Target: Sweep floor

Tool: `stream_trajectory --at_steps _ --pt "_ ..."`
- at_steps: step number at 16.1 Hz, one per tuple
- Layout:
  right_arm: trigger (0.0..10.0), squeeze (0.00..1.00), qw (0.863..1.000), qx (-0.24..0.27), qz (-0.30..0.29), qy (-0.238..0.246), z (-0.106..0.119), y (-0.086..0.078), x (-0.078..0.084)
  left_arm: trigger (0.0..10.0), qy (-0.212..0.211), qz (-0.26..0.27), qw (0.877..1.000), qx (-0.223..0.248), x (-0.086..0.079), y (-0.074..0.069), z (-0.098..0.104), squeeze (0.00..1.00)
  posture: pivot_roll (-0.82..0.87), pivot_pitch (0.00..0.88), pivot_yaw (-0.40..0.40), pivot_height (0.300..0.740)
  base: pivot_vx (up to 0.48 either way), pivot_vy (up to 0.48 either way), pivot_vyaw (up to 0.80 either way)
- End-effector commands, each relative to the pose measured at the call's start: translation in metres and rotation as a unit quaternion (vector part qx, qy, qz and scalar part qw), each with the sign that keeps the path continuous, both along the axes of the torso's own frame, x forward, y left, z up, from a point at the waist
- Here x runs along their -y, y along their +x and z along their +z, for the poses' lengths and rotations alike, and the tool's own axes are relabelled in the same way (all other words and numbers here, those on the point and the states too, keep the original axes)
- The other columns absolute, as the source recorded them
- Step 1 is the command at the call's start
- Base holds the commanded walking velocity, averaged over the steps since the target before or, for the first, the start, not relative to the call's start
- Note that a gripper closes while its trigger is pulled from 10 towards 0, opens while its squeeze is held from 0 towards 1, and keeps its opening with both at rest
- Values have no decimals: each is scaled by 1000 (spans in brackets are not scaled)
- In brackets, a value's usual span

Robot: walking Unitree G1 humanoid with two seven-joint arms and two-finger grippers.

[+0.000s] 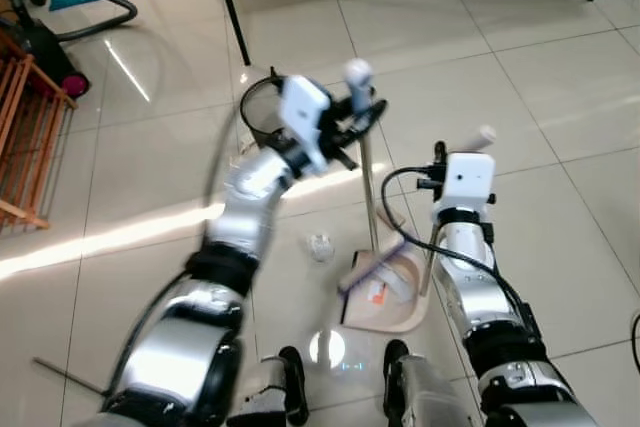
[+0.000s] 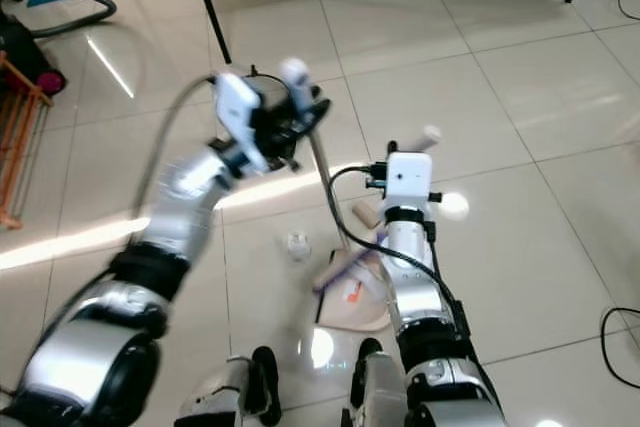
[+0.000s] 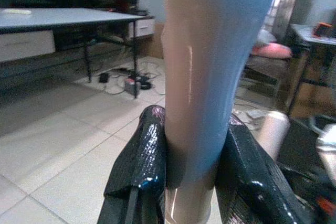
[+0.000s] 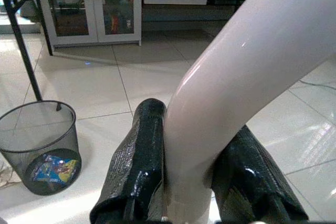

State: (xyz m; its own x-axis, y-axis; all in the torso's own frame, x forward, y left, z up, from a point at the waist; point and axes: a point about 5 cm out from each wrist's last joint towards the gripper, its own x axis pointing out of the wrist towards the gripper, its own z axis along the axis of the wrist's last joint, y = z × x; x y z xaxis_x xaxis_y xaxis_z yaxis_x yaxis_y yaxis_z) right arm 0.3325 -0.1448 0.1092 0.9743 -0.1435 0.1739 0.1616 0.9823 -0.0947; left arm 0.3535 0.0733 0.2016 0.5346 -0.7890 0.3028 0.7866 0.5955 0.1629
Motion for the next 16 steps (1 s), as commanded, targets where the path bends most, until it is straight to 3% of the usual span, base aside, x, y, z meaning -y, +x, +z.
stream_trajectory --at_steps 1,3,6,8,10,12,14,16 --pt "10000 0 1000 -26 -7 11 -14 -5 6 10000 10 -37 999 5 -5 -9 6 0 81 216 145 740 0 0 0" --pt "10000 0 999 -27 -20 12 -15 -5 14 10000 23 -42 999 16 -13 -14 10 0 81 204 147 740 0 0 0" --pt "10000 0 999 -20 -33 13 -10 -5 31 10000 26 -12 999 45 -38 -20 42 0 65 165 149 740 0 0 0" --pt "10000 0 999 -15 -35 13 -5 -6 38 10000 38 21 997 57 -55 -25 55 0 49 145 145 740 0 0 0" --pt "10000 0 998 11 -57 28 12 -9 56 10000 54 88 993 63 -77 -30 59 0 35 124 137 740 0 0 0" --pt "10000 0 995 37 -77 50 34 -13 70 10000 94 163 981 52 -95 -32 48 0 27 113 123 740 0 0 0" --pt "10000 0 994 53 -77 60 53 -15 77 10000 86 213 973 19 -107 -35 33 0 17 99 118 740 0 0 0" --pt "10000 0 994 65 -58 59 82 -18 78 10000 89 261 961 -17 -118 -41 2 0 -1 82 113 740 0 0 0"
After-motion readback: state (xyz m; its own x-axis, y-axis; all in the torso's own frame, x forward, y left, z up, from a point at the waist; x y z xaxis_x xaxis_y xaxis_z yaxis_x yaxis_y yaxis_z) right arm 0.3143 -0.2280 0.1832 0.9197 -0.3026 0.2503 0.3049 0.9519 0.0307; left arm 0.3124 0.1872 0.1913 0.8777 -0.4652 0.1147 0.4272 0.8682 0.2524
